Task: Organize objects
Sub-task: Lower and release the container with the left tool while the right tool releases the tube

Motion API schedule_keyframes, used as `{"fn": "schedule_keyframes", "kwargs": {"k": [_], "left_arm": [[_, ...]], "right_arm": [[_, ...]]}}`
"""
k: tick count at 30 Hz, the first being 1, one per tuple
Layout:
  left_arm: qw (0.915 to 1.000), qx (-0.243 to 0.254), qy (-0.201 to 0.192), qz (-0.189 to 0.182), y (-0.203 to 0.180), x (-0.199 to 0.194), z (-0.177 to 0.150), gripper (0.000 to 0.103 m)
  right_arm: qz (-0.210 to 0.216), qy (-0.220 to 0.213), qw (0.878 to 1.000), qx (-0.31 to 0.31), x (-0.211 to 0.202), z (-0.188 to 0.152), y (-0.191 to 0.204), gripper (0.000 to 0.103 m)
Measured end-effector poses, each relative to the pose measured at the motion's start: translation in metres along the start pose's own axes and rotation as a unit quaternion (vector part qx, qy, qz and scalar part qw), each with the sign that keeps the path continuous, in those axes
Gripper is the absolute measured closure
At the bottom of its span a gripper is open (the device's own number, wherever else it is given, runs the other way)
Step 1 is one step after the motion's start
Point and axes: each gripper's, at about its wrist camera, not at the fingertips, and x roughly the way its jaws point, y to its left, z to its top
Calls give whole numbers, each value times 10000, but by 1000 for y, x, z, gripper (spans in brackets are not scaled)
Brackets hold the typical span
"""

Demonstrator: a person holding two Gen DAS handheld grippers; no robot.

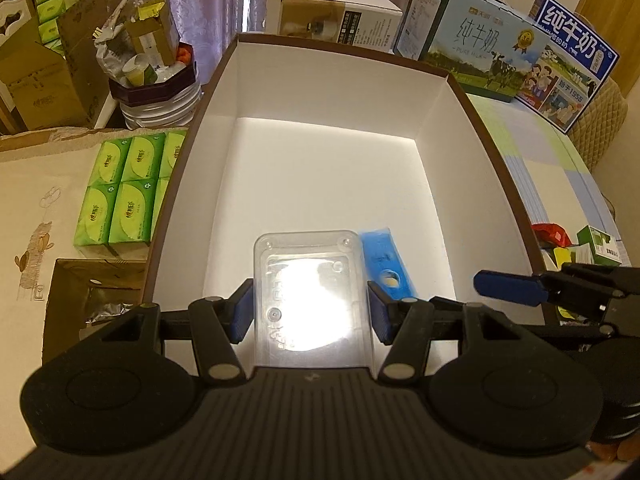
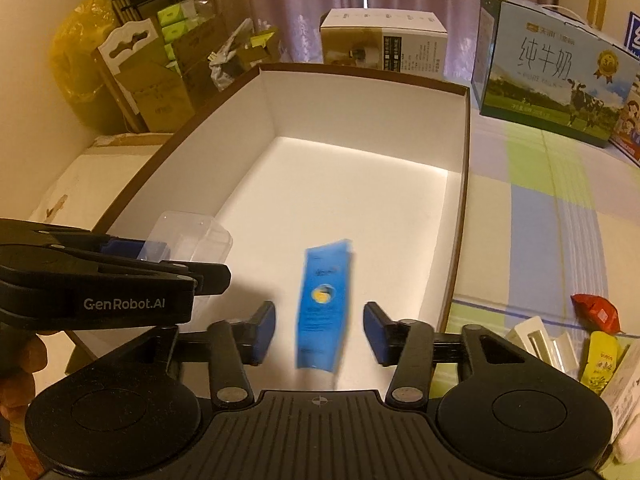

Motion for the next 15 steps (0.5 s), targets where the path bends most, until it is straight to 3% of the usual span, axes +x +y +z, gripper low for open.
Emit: {"fn": "schedule_keyframes", "kwargs": {"k": [11,14,15], "left_arm": [[10000,30,38,-56,0,4,0,51],[10000,34,32,-62,0,3,0,50],[9999,28,25,-96,0,2,0,42]], "right_arm": [[89,19,9999,55,-5,0,-3,54],[104,8,9999,89,-7,-1,-3,53],[114,2,9999,99,-8,-1,-4,53]]}}
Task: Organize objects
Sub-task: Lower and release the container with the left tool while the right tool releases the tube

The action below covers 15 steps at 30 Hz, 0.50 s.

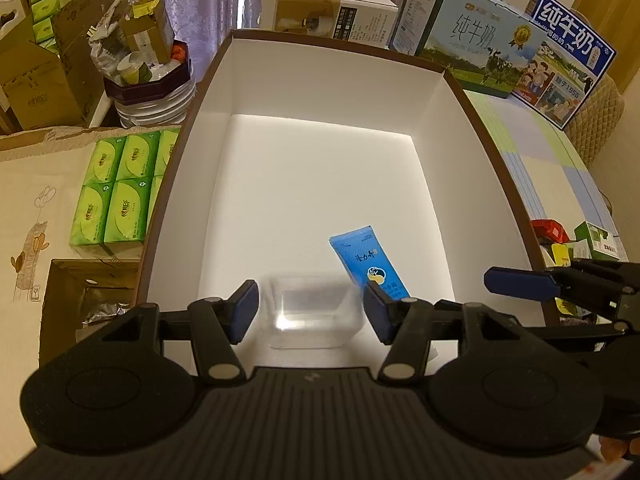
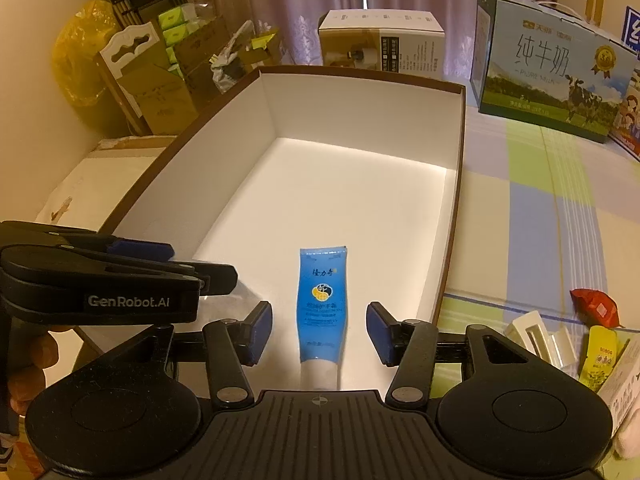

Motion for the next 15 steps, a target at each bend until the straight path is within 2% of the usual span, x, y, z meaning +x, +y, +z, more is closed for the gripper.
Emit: {"fn": "schedule_keyframes", "kwargs": {"k": [1,4,15], "left_arm": [[10000,-7,-30,-9,0,-1,0,39],[10000,23,-85,0,-1,-5,0,37],[9999,15,-130,-12,-3,-17,-9,36]], "right_arm": [[7,-7,10000,5,-1,-1,0,52],[9,-32,10000,28,-4,-1,0,51],[96,-131,9998,125,-21,-10,-2,49]]}}
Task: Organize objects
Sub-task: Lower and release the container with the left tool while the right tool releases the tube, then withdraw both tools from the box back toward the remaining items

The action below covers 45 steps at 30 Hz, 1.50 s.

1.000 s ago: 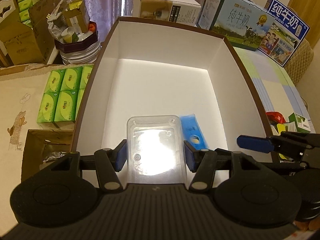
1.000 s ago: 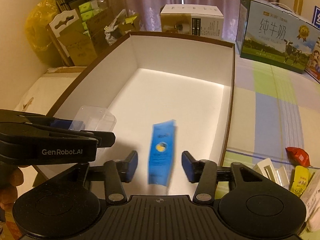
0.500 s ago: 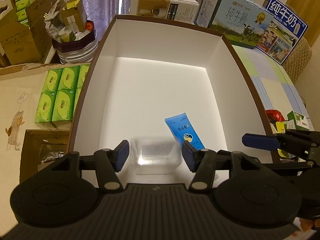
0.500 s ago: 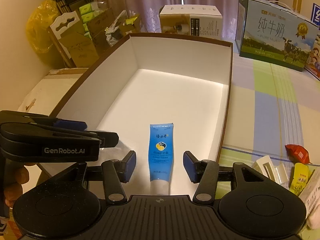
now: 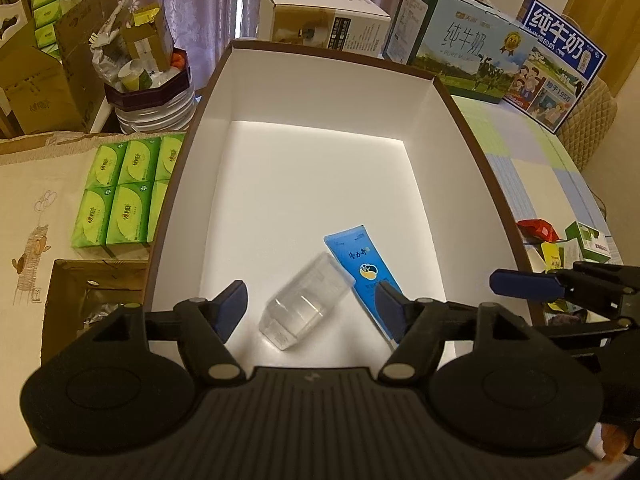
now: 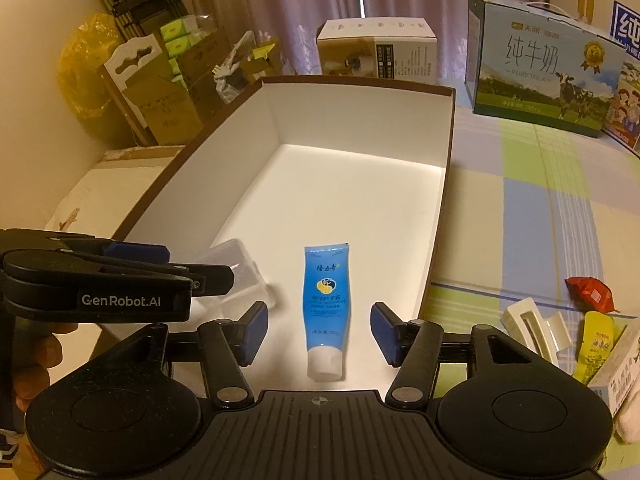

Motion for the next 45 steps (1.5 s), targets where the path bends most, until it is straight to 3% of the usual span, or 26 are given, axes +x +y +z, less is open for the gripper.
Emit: {"fn": "schedule_keyframes", "kwargs": {"k": [23,34,45], "left_arm": [[9992,120,-314,-194,-34,-50,-26,37],[9991,-41,-414,-113,-80,-70,-44,37],[9980,-325,-534,-43,-152,-85,-75,37]], "right_arm": [[404,-599,9969,312,-70,-29,-26,48],[731,-641,9949,273,-115,-54,-72,48],[786,-509,9954,210,-159,-89,-139,48]]}}
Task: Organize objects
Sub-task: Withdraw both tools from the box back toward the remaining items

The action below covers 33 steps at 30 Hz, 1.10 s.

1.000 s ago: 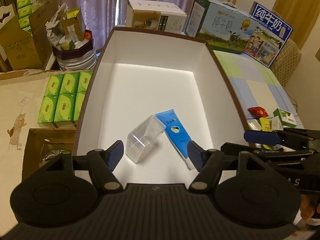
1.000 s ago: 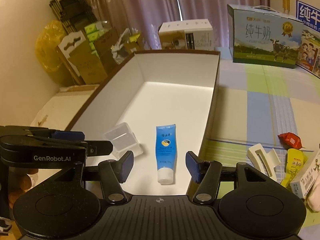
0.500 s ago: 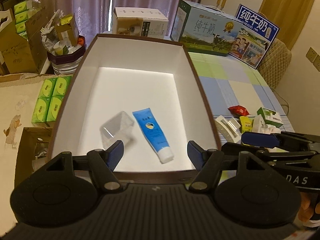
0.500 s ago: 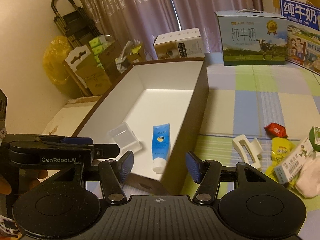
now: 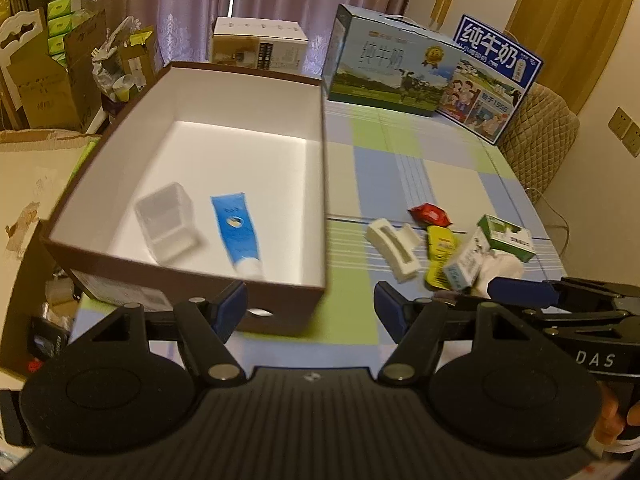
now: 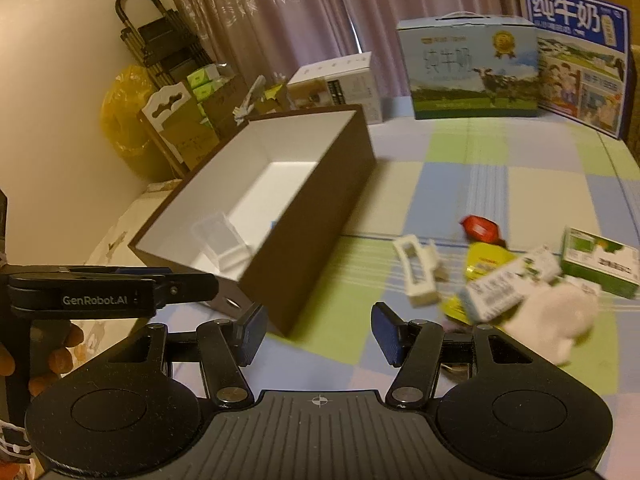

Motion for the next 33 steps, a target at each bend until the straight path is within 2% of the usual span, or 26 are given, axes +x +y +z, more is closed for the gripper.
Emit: {"fn": "schedule_keyframes", "kwargs": {"k": [7,14,26,33], "left_arm": [[10000,-39,14,-38,-39,-2,-22,38],[9998,41,123,-167,-74,8,-40,38],[9972,431,386,-471,-127,49,-56,38],[9954,576,490,-585,-143,74,-62,38]], "right_arm": [[-102,73,9999,115,-24,-19,-38,48],[-423,114,9982,412,-42,-36,-80,48],[-922,138,9908,979,-65,-61,-133,48],[-1139,149,9855,1251,-70,-69,-155,48]]}}
